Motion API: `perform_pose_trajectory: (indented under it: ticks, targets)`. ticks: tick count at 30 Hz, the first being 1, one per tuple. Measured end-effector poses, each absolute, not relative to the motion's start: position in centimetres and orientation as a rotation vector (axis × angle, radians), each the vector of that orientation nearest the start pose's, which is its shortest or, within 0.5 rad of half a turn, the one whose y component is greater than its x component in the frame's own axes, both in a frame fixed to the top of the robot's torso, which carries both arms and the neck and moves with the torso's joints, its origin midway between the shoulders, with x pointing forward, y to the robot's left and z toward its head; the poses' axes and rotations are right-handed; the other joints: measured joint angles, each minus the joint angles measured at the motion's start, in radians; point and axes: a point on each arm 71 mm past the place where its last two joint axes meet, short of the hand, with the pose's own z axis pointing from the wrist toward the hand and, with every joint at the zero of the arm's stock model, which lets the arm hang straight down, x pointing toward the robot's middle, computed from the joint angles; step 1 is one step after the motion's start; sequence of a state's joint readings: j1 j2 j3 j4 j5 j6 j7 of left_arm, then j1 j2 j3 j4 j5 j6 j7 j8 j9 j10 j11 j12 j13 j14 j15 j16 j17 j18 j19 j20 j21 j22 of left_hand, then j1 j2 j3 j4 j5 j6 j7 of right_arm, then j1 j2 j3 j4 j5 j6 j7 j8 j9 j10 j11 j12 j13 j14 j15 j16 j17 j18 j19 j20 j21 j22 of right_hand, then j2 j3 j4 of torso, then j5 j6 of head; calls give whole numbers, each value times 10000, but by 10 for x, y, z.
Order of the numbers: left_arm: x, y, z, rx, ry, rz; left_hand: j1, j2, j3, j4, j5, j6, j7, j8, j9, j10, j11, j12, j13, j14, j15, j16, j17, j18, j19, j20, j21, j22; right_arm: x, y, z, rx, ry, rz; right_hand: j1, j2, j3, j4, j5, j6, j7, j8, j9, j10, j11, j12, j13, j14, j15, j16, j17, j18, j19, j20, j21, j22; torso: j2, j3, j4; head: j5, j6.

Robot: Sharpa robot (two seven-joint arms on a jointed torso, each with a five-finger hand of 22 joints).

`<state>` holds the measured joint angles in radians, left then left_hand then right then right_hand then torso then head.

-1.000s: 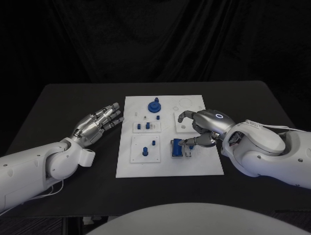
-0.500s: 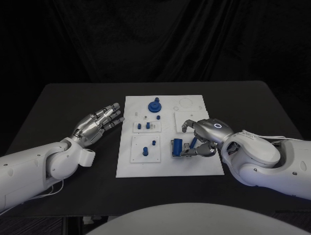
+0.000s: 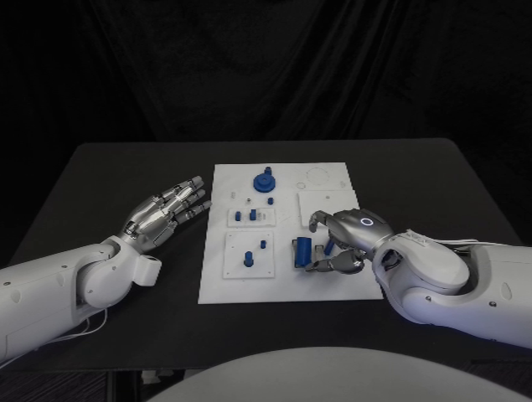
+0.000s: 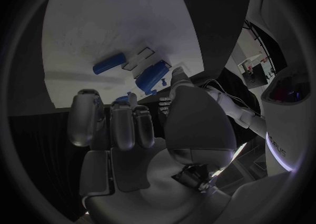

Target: Assemble the parts on the task board

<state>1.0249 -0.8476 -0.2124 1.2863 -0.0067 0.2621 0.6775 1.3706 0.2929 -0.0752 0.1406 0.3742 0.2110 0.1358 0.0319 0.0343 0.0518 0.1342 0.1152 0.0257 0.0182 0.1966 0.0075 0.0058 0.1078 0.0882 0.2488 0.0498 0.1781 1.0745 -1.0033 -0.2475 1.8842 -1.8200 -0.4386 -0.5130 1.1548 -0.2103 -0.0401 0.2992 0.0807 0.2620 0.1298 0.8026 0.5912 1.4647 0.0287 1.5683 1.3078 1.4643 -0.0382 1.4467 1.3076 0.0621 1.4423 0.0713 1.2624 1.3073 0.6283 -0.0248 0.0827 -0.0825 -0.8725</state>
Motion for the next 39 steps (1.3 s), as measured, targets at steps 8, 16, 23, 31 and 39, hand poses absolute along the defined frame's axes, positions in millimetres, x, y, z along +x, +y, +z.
perform_pose_trajectory:
  ticks: [8,16,23,31,39]
  targets:
    - [442,265,-309,-11549,15483,-18935,0,0,0,0,0,0,0,0,0,0,0,0,-1,0,0,0,0,0,0,0,0,0,355,-188,-265,-2543,17689,4282,84,84,0,0,411,-311,44,285,-14,15,15,0,-1,0,0,-69,-1,0,-40,40,-136,5,-15,0,-7,21,0]
    - [442,265,-310,-11559,15505,-18958,0,0,28,-28,0,0,0,0,0,0,0,0,-1,0,0,0,0,0,0,0,0,1,356,-184,-267,-2657,17652,4310,323,321,182,-40,903,-661,63,576,-134,26,26,0,-1,27,27,-145,-1,0,-75,75,-266,8,-21,0,4,12,0]
    - [442,264,-310,-11568,15535,-18985,0,0,28,-28,0,0,0,0,-1,0,0,-1,-2,0,0,0,0,0,0,0,0,1,356,-182,-269,-2725,17643,4320,577,571,364,-53,1327,-821,38,824,-239,3,48,-1,-1,27,27,-145,-2,0,-75,75,-312,7,-21,1,14,10,0]
    - [442,264,-311,-11583,15573,-19002,0,0,28,-28,0,0,0,0,-1,35,35,-1,5,0,0,0,0,0,0,0,0,-7,357,-182,-269,-2765,17633,4300,824,816,488,-97,2365,-838,52,1166,-464,-11,61,-1,-2,27,27,-145,-2,0,-75,75,-349,5,-12,1,14,12,0]
    - [441,263,-311,-11601,15609,-19022,0,0,28,-28,0,0,0,0,-1,35,35,-1,7,0,0,0,0,0,0,0,0,-7,357,-181,-270,-2837,17642,4314,942,1045,541,-124,4336,-487,-47,1336,-966,-11,60,-1,-2,28,27,-145,-2,1,-75,75,-263,4,-10,0,10,19,0]
